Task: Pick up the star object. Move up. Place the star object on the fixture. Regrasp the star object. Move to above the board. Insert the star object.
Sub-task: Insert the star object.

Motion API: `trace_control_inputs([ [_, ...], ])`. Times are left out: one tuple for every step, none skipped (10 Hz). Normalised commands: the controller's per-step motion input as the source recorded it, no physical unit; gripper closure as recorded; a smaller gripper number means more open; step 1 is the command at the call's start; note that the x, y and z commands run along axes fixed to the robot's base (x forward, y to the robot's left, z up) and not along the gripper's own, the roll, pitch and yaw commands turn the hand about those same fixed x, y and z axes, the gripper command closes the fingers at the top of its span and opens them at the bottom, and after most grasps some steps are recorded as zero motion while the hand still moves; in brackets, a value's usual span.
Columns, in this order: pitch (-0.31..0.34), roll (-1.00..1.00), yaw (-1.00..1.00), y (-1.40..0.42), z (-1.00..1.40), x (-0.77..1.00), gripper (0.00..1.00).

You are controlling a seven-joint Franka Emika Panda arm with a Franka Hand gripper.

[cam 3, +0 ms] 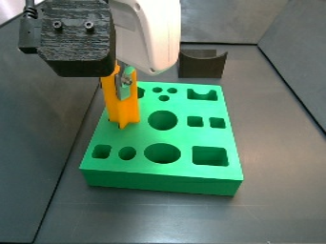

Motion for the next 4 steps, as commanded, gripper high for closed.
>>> trace_control_inputs([
  [0.009,0.0,0.0,0.0,0.0,0.01,1.0],
  [0.0,0.02,0.0,0.0,-0.08,0.0,1.0],
  [0.0,0.03,0.0,0.0,0.0,0.0,1.0],
  [0.0,0.0,0.0,0.0,0.0,0.0,1.0],
])
